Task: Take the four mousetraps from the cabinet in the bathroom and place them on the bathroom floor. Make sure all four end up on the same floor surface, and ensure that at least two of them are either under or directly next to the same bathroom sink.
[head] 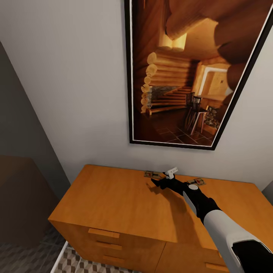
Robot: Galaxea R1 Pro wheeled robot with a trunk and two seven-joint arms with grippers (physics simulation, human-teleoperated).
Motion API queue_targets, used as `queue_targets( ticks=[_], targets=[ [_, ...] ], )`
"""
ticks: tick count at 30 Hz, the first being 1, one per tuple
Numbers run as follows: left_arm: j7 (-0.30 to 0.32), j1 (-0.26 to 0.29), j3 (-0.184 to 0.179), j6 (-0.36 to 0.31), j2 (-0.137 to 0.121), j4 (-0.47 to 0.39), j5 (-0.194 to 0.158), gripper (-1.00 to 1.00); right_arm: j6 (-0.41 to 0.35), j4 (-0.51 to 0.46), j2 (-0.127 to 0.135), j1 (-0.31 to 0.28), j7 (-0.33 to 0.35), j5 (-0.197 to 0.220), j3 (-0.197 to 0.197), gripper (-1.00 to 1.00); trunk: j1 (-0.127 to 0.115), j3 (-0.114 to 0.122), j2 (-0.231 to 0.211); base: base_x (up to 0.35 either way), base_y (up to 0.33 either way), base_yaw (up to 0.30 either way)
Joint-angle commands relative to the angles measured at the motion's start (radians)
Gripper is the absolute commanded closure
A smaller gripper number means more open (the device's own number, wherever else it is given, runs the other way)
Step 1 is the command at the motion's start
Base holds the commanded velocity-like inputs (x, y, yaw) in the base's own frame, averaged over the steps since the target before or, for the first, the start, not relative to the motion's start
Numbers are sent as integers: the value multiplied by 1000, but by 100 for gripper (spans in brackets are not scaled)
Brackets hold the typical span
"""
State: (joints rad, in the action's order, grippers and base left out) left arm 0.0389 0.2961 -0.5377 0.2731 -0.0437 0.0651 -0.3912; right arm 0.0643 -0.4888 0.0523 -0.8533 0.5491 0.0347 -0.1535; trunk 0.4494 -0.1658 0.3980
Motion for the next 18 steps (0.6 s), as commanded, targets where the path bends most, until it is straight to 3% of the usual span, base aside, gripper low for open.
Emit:
queue_targets(
  ticks=[1,18],
  targets=[
    [4,2,-8,6,1,4,-10,-100,5,1,3,-1,-1,4,-6,-100,1,-2,2,0,0,0],
    [4,2,-8,6,1,4,-9,-100,4,1,11,-1,-1,5,-6,-100,1,-2,2,0,0,0]
  ],
)
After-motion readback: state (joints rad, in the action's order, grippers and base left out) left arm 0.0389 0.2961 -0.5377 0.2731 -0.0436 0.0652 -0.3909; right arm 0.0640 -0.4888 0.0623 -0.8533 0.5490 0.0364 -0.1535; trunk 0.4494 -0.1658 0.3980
